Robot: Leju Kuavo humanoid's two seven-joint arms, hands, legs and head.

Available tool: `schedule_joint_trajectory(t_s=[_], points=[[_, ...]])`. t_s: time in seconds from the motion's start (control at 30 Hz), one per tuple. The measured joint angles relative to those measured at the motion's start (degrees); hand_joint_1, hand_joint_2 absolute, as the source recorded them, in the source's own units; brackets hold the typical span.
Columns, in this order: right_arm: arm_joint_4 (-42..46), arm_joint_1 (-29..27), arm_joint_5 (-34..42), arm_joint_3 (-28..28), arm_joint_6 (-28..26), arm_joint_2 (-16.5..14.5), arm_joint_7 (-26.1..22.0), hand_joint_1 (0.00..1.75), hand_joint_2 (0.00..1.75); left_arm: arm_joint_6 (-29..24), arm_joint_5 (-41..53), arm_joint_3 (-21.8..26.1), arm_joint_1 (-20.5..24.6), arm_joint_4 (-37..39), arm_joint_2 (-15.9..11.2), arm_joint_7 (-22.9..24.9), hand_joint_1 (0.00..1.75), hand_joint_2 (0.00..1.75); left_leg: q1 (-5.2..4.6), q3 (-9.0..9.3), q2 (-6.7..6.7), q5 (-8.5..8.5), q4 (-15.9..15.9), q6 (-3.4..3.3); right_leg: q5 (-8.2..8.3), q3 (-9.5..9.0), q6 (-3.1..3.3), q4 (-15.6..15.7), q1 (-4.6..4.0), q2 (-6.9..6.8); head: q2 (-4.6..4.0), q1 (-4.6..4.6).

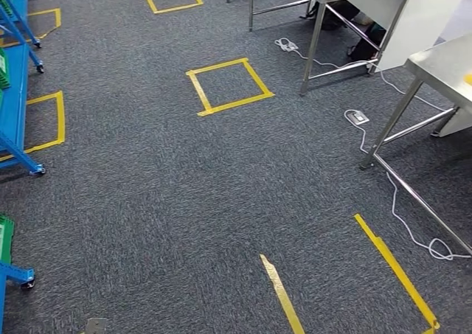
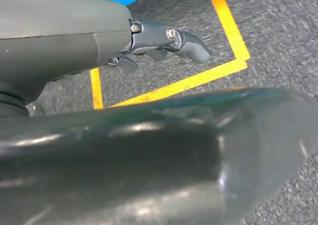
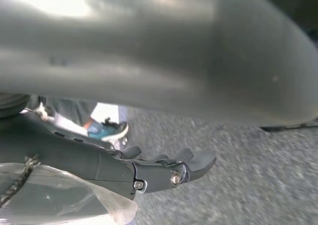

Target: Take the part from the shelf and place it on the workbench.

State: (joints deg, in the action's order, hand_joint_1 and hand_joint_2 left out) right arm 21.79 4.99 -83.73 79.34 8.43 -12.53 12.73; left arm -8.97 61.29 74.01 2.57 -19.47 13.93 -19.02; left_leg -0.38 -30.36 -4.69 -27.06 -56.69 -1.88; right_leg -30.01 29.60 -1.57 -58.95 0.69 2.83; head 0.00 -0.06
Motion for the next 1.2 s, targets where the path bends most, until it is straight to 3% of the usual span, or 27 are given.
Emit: schedule_joint_trajectory(t_s=[0.07,0.13,0.2,0.27,0.33,0.37,0.4,0.43,0.47,0.53,0.57,0.63,0.67,0.73,0.8,0.83,0.87,0.9,0.93,1.0,1.03,1.1,1.17,1.2], points=[[-0.1,0.1,0.0,0.0,0.0,0.1,-0.3,0.0,0.0,0.0,0.0,0.0,0.1,0.0,0.0,0.0,0.0,0.0,0.06,-0.75,-1.07,0.21,-0.4,0.74,-0.04,-1.32,0.27,2.6,0.01,1.1,0.0,-0.04],[-0.2,0.1,-0.1,-0.1,-0.1,0.2,-0.4,0.0,0.0,0.1,-0.1,0.1,-0.1,0.0,0.0,0.2,0.0,0.0,0.3,-1.41,-1.7,0.46,-0.7,1.47,0.22,-1.46,0.77,2.9,0.0,0.08,0.0,-0.07],[-0.4,0.1,-0.2,-0.2,-0.4,0.3,-0.4,0.0,0.0,0.1,-0.4,0.4,-0.2,0.0,0.0,0.6,0.0,0.0,0.3,-2.51,0.4,-1.11,-2.9,2.02,0.6,-1.5,1.37,3.3,0.11,-1.34,0.0,-0.27],[-0.8,0.0,-0.4,-0.3,-0.7,0.3,-0.4,0.0,0.0,0.1,-0.6,0.5,0.0,0.0,0.0,0.8,0.0,0.0,0.4,-5.32,3.25,-4.89,-9.3,2.54,0.67,-1.48,1.68,3.4,0.05,-3.07,0.0,-0.52],[-1.2,-0.1,-0.7,-0.3,-1.0,0.3,-0.4,0.0,0.0,0.2,-0.7,0.7,0.0,0.0,0.1,0.9,0.0,0.0,0.73,-8.18,3.98,-7.68,-16.0,3.02,0.62,-1.38,1.75,3.4,-0.06,-4.82,0.0,-0.58],[-1.4,-0.1,-0.9,-0.5,-1.2,0.3,-0.4,0.0,0.0,0.3,-0.7,0.9,-0.1,0.0,0.1,1.0,0.0,0.0,0.88,-8.46,4.13,-7.61,-17.1,3.18,0.58,-1.34,1.74,3.4,-0.08,-5.63,0.0,-0.6],[-1.5,0.0,-1.0,-0.6,-1.3,0.3,-0.4,0.0,0.0,0.4,-0.7,1.0,-0.2,-0.1,0.2,1.1,0.0,0.0,1.0,-7.6,4.32,-6.45,-15.8,3.27,0.53,-1.39,1.69,3.4,-0.08,-6.35,0.0,-0.61],[-1.7,0.0,-1.0,-0.7,-1.4,0.3,-0.4,0.0,0.0,0.4,-0.8,1.2,-0.3,-0.1,0.2,1.2,0.0,0.0,1.08,-5.79,4.8,-4.6,-12.6,3.29,0.45,-1.5,1.59,3.4,-0.07,-7.03,0.0,-0.61],[-1.8,0.0,-1.1,-0.9,-1.5,0.4,-0.4,0.0,0.0,0.5,-0.8,1.3,-0.3,-0.1,0.2,1.3,0.0,0.0,1.1,-3.54,5.87,-2.77,-8.5,3.23,0.35,-1.66,1.43,3.4,-0.1,-7.7,0.0,-0.62],[-2.0,0.0,-1.3,-1.1,-1.6,0.5,-0.4,0.0,0.0,0.7,-1.0,1.4,-0.2,-0.2,0.4,1.5,0.0,0.0,0.74,-0.4,7.99,-0.97,-2.3,2.69,0.06,-1.75,0.88,3.2,-0.37,-8.83,0.0,-0.61],[-2.1,0.1,-1.5,-1.3,-1.7,0.5,-0.4,0.0,0.0,0.8,-1.2,1.5,-0.2,-0.3,0.6,1.5,0.0,0.0,0.52,0.03,8.51,-0.95,-1.1,2.29,-0.03,-1.76,0.58,3.1,-0.51,-9.35,0.0,-0.58],[-2.3,0.4,-1.7,-1.8,-1.8,0.7,-0.4,0.0,0.0,1.3,-1.3,1.9,-0.4,-0.7,1.0,1.6,0.0,0.0,0.28,-0.29,7.74,-0.92,-0.9,1.32,-0.13,-1.87,-0.07,3.1,-0.51,-10.2,0.0,-0.51],[-2.4,0.6,-1.8,-2.0,-1.8,0.7,-0.3,0.0,0.0,1.5,-1.3,2.1,-0.5,-0.9,1.2,1.6,0.0,0.0,0.29,-0.4,7.22,-0.78,-0.8,0.94,-0.47,-1.7,-0.41,2.8,-0.38,-9.63,0.0,-0.47],[-2.7,0.8,-1.8,-2.3,-1.9,0.9,-0.3,0.0,0.0,1.8,-1.4,2.3,-0.5,-1.5,1.6,1.7,0.0,0.0,0.4,-0.56,6.12,-0.39,-0.5,0.12,-2.77,-0.11,-0.92,-0.4,-0.1,-6.56,0.0,-0.26],[-2.9,0.7,-1.8,-2.5,-2.0,1.1,-0.5,0.0,0.0,2.0,-1.4,2.4,-0.3,-1.9,2.0,1.7,0.0,0.0,0.29,-0.88,4.78,-0.18,-0.5,-0.45,-6.55,3.65,-0.97,-8.1,-0.03,-3.64,0.0,0.0],[-3.0,0.7,-1.8,-2.5,-2.0,1.2,-0.6,0.0,0.0,2.0,-1.4,2.4,-0.2,-2.0,2.2,1.7,0.0,0.0,0.17,-0.97,4.03,-0.13,-0.5,-0.59,-7.79,5.55,-0.94,-11.8,-0.04,-3.16,0.0,0.02],[-3.1,0.6,-1.8,-2.6,-2.0,1.3,-0.5,0.0,0.0,2.0,-1.4,2.5,-0.3,-2.2,2.3,1.7,0.0,0.0,0.06,-1.0,3.26,-0.09,-0.5,-0.66,-8.01,6.78,-0.85,-14.0,-0.06,-2.96,0.0,0.03],[-3.2,0.6,-1.8,-2.6,-2.0,1.3,-0.5,0.0,0.0,2.1,-1.3,2.5,-0.3,-2.3,2.5,1.7,0.0,0.0,-0.03,-0.97,2.5,-0.08,-0.6,-0.68,-7.04,6.96,-0.73,-13.8,-0.06,-2.85,0.0,0.02],[-3.3,0.5,-1.8,-2.6,-2.0,1.4,-0.5,0.0,0.0,2.4,-1.3,2.6,-0.4,-2.7,2.7,1.8,0.0,0.0,-0.09,-0.89,1.71,-0.07,-0.6,-0.68,-5.04,6.05,-0.56,-11.4,-0.06,-2.58,0.0,0.01],[-3.4,0.6,-1.8,-2.7,-2.2,1.6,-0.5,0.0,0.0,3.4,-1.1,2.7,-0.4,-4.0,3.5,2.2,0.0,0.0,-0.22,-0.86,0.23,-0.15,-0.8,-0.54,-0.84,2.79,-0.15,-3.7,0.02,-0.65,0.0,0.01],[-3.4,0.6,-1.7,-2.9,-2.3,1.7,-0.6,0.0,0.0,4.0,-0.9,2.7,-0.3,-4.9,4.0,2.4,0.0,0.0,-0.25,-1.03,-0.45,-0.16,-1.0,-0.35,0.17,1.35,0.01,-0.5,0.09,0.4,0.0,0.02],[-3.6,0.7,-1.6,-3.0,-2.5,1.8,-0.8,0.0,0.0,4.8,-0.7,2.7,-0.4,-6.3,4.9,2.6,0.0,0.0,-0.13,-1.65,-1.51,0.0,-1.3,0.28,0.18,0.17,0.25,1.8,0.05,1.39,0.0,0.0],[-3.7,0.8,-1.4,-3.1,-2.6,1.8,-0.7,0.0,0.0,5.0,-0.6,2.8,-0.6,-7.3,5.2,2.6,0.0,0.0,0.11,-2.14,-1.97,0.06,-1.5,0.93,0.34,-0.16,0.67,2.2,-0.01,0.37,0.0,-0.02],[-3.7,0.8,-1.3,-3.1,-2.6,1.9,-0.5,0.0,0.0,5.0,-0.6,2.8,-0.7,-7.6,5.2,2.6,0.0,0.0,0.12,-2.52,-1.18,-0.52,-2.3,1.23,0.47,-0.29,0.94,2.5,0.03,-0.28,0.0,-0.13]])
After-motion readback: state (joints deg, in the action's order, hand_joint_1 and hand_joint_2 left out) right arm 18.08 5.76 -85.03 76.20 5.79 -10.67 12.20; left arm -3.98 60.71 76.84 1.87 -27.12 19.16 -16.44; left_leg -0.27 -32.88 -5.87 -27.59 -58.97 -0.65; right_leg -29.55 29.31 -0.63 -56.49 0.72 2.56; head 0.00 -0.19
